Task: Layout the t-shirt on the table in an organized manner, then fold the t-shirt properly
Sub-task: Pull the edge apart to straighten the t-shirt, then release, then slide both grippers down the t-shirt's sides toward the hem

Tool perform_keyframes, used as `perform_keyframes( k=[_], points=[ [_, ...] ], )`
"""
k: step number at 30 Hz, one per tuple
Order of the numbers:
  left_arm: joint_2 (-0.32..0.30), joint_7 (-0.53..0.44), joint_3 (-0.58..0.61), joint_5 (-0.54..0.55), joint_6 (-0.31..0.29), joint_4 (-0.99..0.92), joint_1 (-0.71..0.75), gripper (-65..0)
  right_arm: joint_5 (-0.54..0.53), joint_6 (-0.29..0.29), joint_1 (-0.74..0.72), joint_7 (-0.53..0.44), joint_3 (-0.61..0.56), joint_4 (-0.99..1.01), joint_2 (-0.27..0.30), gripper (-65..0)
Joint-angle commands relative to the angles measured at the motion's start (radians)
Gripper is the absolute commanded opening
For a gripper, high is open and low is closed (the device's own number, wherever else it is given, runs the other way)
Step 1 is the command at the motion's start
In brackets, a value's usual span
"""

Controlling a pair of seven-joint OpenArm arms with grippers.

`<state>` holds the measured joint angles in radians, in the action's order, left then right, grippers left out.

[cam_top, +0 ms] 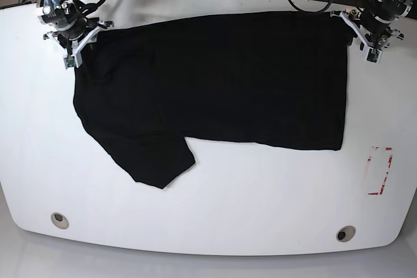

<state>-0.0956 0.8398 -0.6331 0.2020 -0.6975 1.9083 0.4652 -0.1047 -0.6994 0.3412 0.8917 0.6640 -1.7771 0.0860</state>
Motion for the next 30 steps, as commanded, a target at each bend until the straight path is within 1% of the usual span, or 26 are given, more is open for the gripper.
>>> perform_keyframes(
  k=[1, 4, 9, 19, 20, 22, 24, 25, 26, 27, 29, 30],
  points=[
    [-0.011, -0.017, -0.004, 0.007, -0.001, 0.020, 0.000, -39.6, 0.012, 0.001, 0.028, 0.010, 0.004, -0.042, 0.008, -46.0],
    [-0.013, -0.017, -0.006, 0.007, -0.001, 0.020, -0.001, -39.6, 0.010, 0.001, 0.057, 0.010, 0.004, -0.063, 0.007, -46.0],
    [-0.045, -0.017, -0.001, 0.011, -0.001, 0.017, -0.003, -39.6, 0.010, 0.001, 0.092, 0.011, 0.004, -0.093, -0.005, -45.8],
    [-0.048, -0.017, -0.001, 0.011, -0.001, 0.017, -0.007, -39.6, 0.012, 0.001, 0.128, 0.011, 0.004, -0.125, -0.013, -45.5],
    [-0.048, -0.017, -0.001, 0.011, -0.001, 0.017, -0.009, -39.6, 0.012, 0.001, 0.129, 0.011, 0.004, -0.128, -0.013, -44.7],
    [-0.048, -0.017, 0.000, 0.011, -0.001, 0.018, -0.009, -39.6, 0.012, 0.001, 0.131, 0.013, 0.004, -0.132, -0.013, -40.3],
    [-0.049, -0.017, 0.000, 0.012, -0.001, 0.018, -0.012, -39.6, 0.013, 0.001, 0.131, 0.013, 0.004, -0.151, -0.012, -32.7],
    [-0.049, -0.017, 0.000, 0.012, -0.001, 0.018, -0.018, -39.6, 0.016, 0.001, 0.132, 0.013, 0.004, -0.162, -0.012, -27.3],
    [-0.049, -0.017, 0.000, 0.012, -0.001, 0.018, -0.024, -39.6, 0.018, 0.001, 0.132, 0.013, 0.004, -0.169, -0.013, -23.3],
    [-0.049, -0.017, 0.000, 0.009, -0.001, 0.018, -0.035, -39.6, 0.020, 0.001, 0.134, 0.013, 0.006, -0.186, -0.013, -14.4],
    [-0.049, -0.017, 0.000, 0.007, -0.001, 0.018, -0.042, -39.6, 0.020, 0.001, 0.143, 0.013, 0.006, -0.200, -0.012, -3.5],
    [-0.049, -0.017, 0.000, 0.007, -0.001, 0.018, -0.046, -39.6, 0.015, 0.001, 0.144, 0.013, 0.006, -0.206, -0.010, 0.0]
  ],
)
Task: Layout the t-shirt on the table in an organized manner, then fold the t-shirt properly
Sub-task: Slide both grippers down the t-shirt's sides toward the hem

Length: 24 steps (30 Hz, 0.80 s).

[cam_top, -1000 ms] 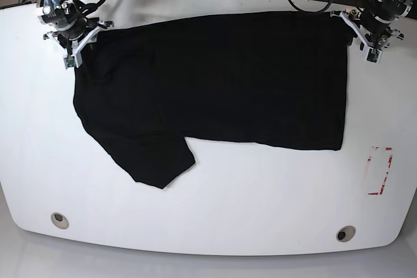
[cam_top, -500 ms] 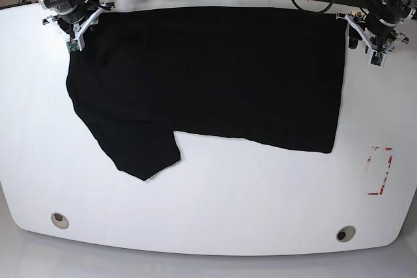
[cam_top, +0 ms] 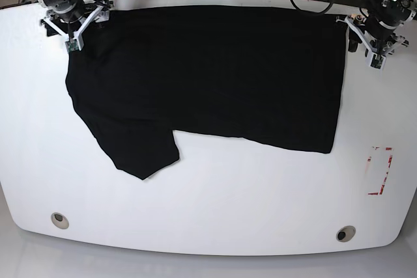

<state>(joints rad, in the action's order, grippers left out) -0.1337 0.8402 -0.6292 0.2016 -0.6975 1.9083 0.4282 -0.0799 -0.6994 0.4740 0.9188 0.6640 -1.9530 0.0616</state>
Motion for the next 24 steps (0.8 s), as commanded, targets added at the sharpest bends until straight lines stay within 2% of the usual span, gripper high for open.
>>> perform_keyframes(
  k=[1, 11, 15, 20, 24],
  points=[
    [-0.011, -0.017, -0.004, 0.008, -0.001, 0.018, -0.010, -39.6, -0.011, 0.001, 0.013, -0.014, 0.006, -0.035, 0.016, 0.0],
    [-0.031, -0.017, -0.002, 0.008, -0.001, 0.020, -0.044, -39.6, -0.024, 0.001, 0.006, -0.014, 0.027, -0.058, 0.039, 0.0],
    [-0.031, -0.012, -0.002, 0.008, -0.001, 0.020, -0.073, -39.6, -0.042, 0.001, -0.042, -0.014, 0.058, -0.055, 0.042, 0.0],
    [-0.033, 0.057, -0.002, 0.008, -0.001, 0.020, -0.148, -39.6, -0.044, 0.001, -0.116, -0.014, 0.061, -0.050, 0.080, 0.0],
    [-0.033, 0.075, -0.001, 0.008, -0.001, 0.020, -0.196, -39.6, -0.041, 0.001, -0.194, -0.014, 0.061, -0.015, 0.088, 0.0]
  ],
)
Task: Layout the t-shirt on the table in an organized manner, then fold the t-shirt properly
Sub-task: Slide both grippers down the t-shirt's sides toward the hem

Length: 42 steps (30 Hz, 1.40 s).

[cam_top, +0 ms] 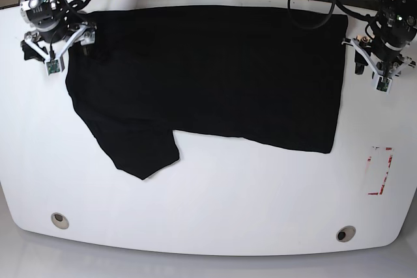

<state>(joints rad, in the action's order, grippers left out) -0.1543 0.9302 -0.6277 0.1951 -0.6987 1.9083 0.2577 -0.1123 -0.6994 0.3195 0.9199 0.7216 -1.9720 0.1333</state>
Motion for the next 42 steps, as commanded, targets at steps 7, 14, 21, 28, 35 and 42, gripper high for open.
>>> perform_keyframes(
  k=[7, 14, 21, 28, 35, 42],
  points=[
    [-0.018, -0.013, 0.065, 0.011, 0.001, 0.017, -0.125, -39.6, -0.008, 0.001, -0.201, -0.015, 0.003, 0.135, 0.059, 0.0],
    [-0.024, -0.013, 0.131, 0.011, 0.026, 0.010, -0.255, -39.6, -0.007, 0.001, -0.385, -0.015, 0.002, 0.360, 0.116, 0.0],
    [-0.021, -0.013, 0.167, 0.011, 0.064, -0.036, -0.366, -39.6, -0.007, 0.001, -0.538, -0.017, 0.000, 0.570, 0.162, 0.0],
    [-0.021, -0.012, 0.170, 0.011, 0.075, -0.097, -0.440, -39.6, -0.007, 0.001, -0.650, -0.066, -0.001, 0.765, 0.203, 0.0],
    [-0.024, -0.012, 0.170, 0.011, 0.075, -0.102, -0.446, -39.6, -0.007, 0.001, -0.699, -0.193, -0.112, 0.931, 0.236, 0.0],
    [-0.024, -0.012, 0.168, 0.011, 0.075, -0.102, -0.420, -39.6, -0.013, 0.001, -0.704, -0.236, -0.148, 1.003, 0.223, 0.0]
  ],
)
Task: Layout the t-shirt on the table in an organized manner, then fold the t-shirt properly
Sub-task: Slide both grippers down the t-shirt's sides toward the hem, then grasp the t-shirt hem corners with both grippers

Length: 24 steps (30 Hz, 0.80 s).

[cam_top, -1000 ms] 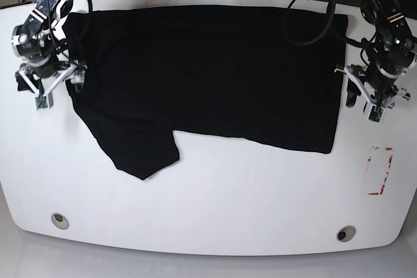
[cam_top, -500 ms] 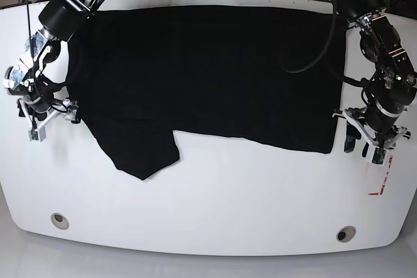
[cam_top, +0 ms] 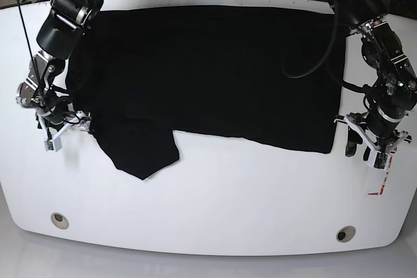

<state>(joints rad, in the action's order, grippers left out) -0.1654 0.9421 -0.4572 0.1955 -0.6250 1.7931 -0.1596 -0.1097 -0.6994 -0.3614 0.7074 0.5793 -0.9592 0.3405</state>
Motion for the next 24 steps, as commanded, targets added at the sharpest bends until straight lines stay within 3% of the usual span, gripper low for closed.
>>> perform_keyframes(
  k=[1, 15, 24],
  points=[
    [-0.013, -0.024, -0.002, 0.011, 0.001, 0.014, 0.002, -39.6, -0.015, 0.001, -0.023, -0.025, -0.017, -0.010, 0.007, 0.0],
    [-0.013, -0.024, -0.005, 0.011, 0.001, 0.012, 0.027, -39.6, -0.009, 0.001, -0.023, -0.025, -0.063, -0.011, -0.073, 0.0],
    [-0.015, -0.024, -0.021, 0.011, 0.001, -0.002, 0.021, -39.6, -0.015, 0.001, -0.023, -0.028, -0.089, -0.011, -0.079, 0.0]
  ],
)
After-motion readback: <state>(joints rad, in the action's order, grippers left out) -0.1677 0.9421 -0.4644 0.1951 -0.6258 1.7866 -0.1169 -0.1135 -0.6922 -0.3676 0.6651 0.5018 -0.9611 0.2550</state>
